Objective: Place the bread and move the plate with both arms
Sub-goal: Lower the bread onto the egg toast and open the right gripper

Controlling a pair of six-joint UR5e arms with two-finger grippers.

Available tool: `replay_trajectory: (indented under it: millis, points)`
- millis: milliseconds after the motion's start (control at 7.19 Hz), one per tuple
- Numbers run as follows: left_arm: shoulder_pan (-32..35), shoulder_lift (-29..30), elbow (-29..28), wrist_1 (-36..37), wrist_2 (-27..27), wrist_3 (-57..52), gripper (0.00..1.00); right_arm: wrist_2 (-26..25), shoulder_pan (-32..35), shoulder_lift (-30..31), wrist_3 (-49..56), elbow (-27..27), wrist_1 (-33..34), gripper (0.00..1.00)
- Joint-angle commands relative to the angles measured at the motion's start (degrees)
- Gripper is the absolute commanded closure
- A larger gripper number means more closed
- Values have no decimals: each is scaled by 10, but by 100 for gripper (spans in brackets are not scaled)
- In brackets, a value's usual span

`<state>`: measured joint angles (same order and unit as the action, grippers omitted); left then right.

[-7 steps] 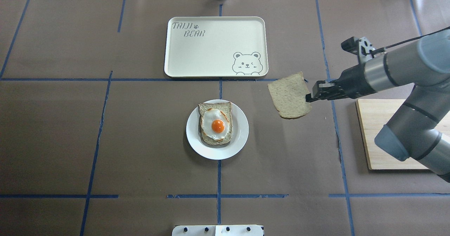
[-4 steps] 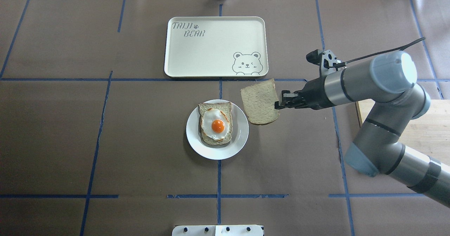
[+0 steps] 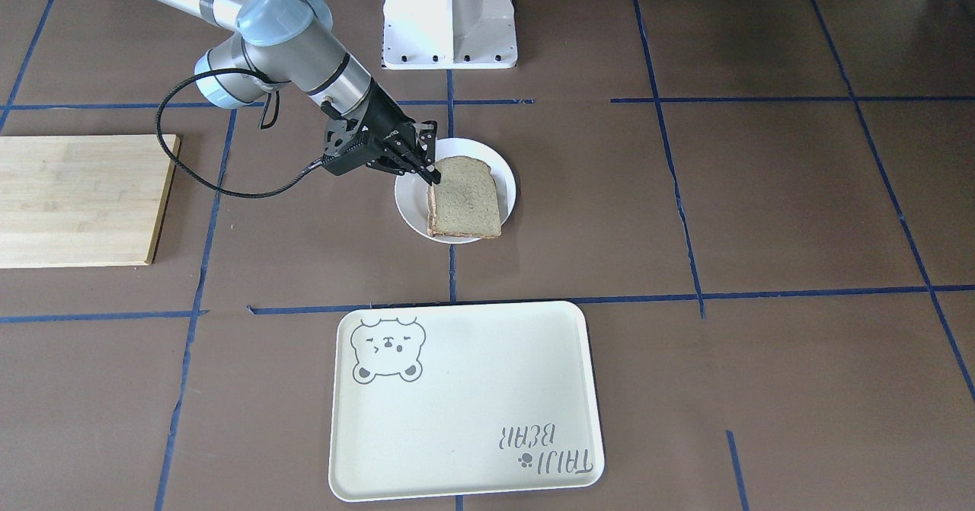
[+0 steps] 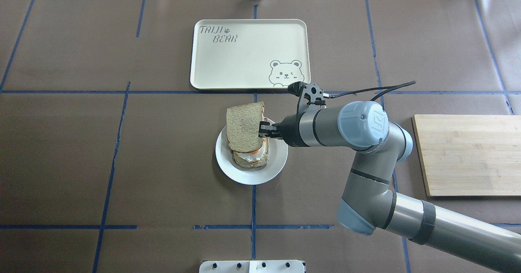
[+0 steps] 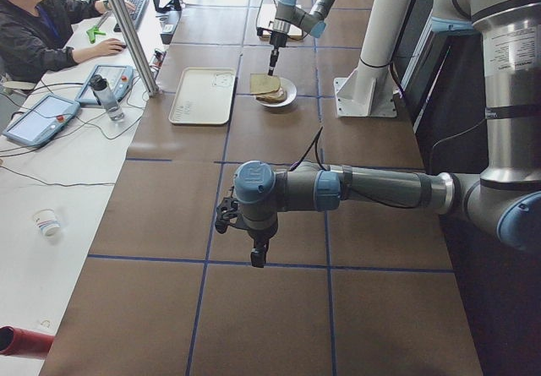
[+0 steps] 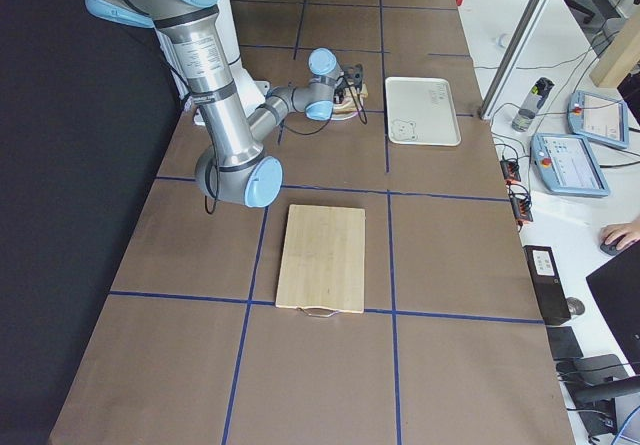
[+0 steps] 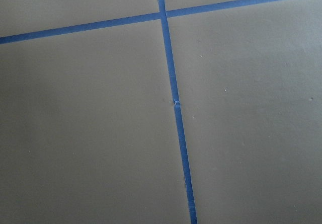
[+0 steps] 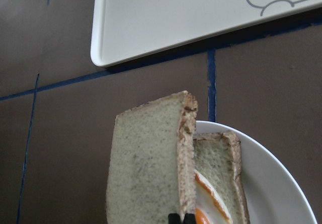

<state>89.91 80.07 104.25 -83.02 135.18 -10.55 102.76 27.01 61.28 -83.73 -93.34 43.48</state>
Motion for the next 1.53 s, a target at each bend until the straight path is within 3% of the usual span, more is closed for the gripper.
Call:
replay_trajectory:
  millis: [0, 278, 417, 556, 695, 974, 1391]
  points:
    - [0, 0, 0, 0, 0, 0, 0, -5, -11, 3, -2, 3, -1, 100]
    - [0, 0, 0, 0, 0, 0, 0, -20, -27, 15, 0, 3, -1, 97]
    - [0, 1, 0, 1, 0, 0, 0, -26, -30, 19, 0, 3, 0, 79]
    - [0, 1, 0, 1, 0, 0, 0, -27, -29, 19, -3, 3, 1, 9]
    - [0, 1, 0, 1, 0, 0, 0, -15, -14, 20, -1, -4, 26, 2]
    - [0, 1, 2, 0, 0, 0, 0, 99, 68, 16, 30, -68, 199, 1]
    - [0, 2, 6, 1, -3, 1, 0, 206, 206, 22, 274, -89, 401, 1]
